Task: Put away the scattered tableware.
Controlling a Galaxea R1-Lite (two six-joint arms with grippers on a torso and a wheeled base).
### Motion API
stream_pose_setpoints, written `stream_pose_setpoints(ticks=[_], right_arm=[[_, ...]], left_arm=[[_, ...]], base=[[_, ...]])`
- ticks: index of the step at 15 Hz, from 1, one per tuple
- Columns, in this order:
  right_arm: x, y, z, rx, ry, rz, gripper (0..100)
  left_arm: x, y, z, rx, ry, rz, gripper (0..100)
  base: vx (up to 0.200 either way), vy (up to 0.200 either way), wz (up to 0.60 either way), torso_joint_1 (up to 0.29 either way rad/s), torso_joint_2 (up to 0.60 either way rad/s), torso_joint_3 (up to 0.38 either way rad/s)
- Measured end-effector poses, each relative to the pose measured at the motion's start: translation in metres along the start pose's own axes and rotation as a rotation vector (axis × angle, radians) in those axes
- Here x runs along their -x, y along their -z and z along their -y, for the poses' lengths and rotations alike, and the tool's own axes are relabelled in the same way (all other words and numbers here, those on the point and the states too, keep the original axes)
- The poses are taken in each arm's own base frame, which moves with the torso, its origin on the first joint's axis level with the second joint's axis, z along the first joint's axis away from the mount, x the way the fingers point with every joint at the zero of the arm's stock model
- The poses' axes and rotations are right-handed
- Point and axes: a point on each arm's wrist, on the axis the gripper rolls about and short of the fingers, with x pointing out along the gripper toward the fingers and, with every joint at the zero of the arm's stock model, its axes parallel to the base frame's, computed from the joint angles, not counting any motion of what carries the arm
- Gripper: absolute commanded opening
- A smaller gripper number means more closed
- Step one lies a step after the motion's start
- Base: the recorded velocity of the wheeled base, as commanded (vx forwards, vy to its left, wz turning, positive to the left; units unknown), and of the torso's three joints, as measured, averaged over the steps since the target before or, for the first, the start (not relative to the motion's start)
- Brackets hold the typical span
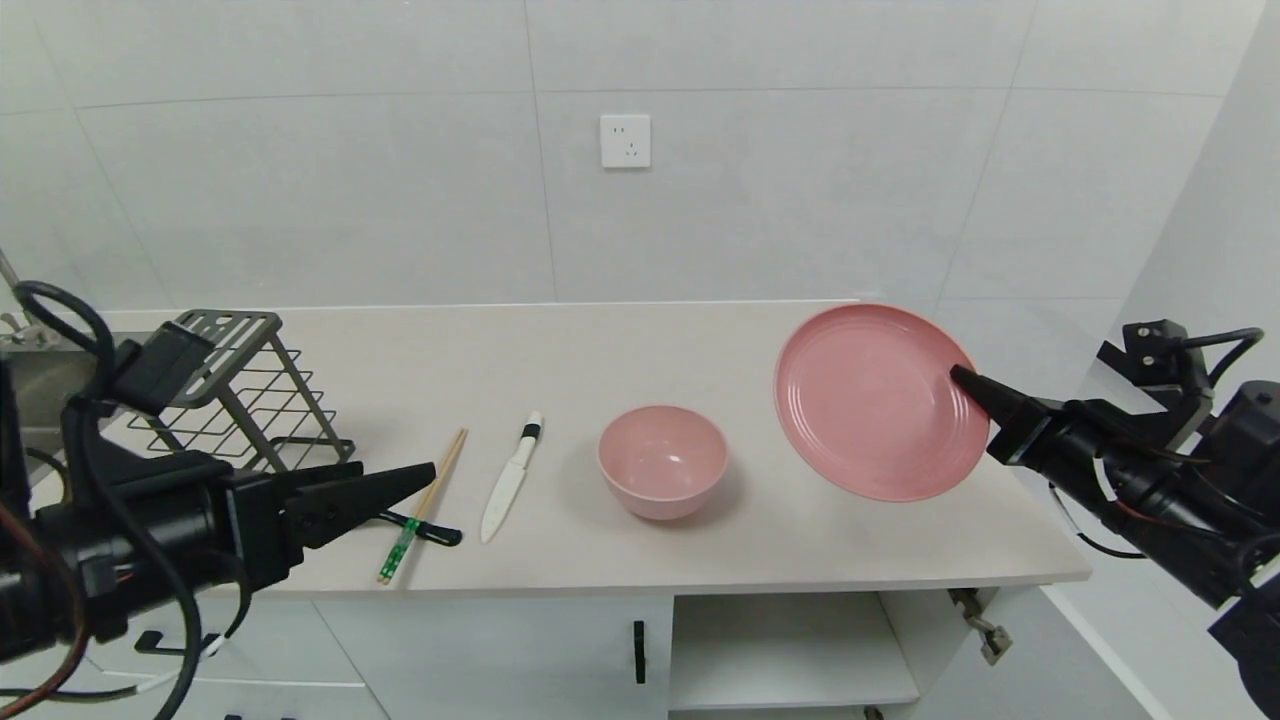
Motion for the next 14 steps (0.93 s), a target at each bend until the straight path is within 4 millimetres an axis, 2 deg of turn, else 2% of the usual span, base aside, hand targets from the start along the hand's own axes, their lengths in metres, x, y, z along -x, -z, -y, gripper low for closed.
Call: stream_pose_setpoints(ticks=[5,10,14], right_arm=[[0.0,0.0,0.0,0.003,0.0,0.0,0],[0.0,0.0,0.0,0.004,0.001,-0.001,0],[0.002,0.002,0.002,0.003,0.011,-0.009,0]], left_arm=[[-0.045,-0.021,-0.011,0.02,-0.012,-0.056,100],[-0.082,-0.029,-0.013,0.02,0.009,-0.105,100],[-0.124,-0.027,-0.017,0.022,0.006,-0.163,100]], base=[[0.0,0.0,0.0,0.0,0.0,0.0],[0.0,0.0,0.0,0.0,0.0,0.0],[0.0,0.0,0.0,0.0,0.0,0.0]])
